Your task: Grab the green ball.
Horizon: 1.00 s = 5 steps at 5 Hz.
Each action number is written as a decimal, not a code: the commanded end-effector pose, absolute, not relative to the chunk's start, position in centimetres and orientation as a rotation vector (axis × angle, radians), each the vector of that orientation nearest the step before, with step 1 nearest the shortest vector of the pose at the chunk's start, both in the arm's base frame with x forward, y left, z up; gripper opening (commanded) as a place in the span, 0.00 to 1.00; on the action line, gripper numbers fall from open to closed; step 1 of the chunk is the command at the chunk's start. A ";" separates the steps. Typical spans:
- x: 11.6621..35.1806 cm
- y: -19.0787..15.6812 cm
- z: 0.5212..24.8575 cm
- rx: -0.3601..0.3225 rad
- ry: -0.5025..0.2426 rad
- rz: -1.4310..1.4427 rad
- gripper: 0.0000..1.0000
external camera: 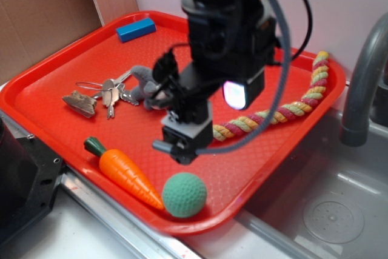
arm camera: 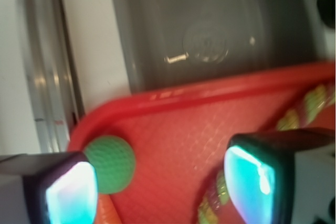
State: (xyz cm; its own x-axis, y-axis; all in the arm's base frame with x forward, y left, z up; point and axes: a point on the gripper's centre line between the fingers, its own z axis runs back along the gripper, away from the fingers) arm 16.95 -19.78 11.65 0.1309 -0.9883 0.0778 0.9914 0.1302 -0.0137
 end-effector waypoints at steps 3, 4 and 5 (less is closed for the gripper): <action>13.0 -18.9 12.4 -0.025 -0.197 -1.486 1.00; 10.9 -18.3 11.4 -0.032 -0.215 -1.508 1.00; 10.3 -18.4 10.1 -0.044 -0.170 -1.505 1.00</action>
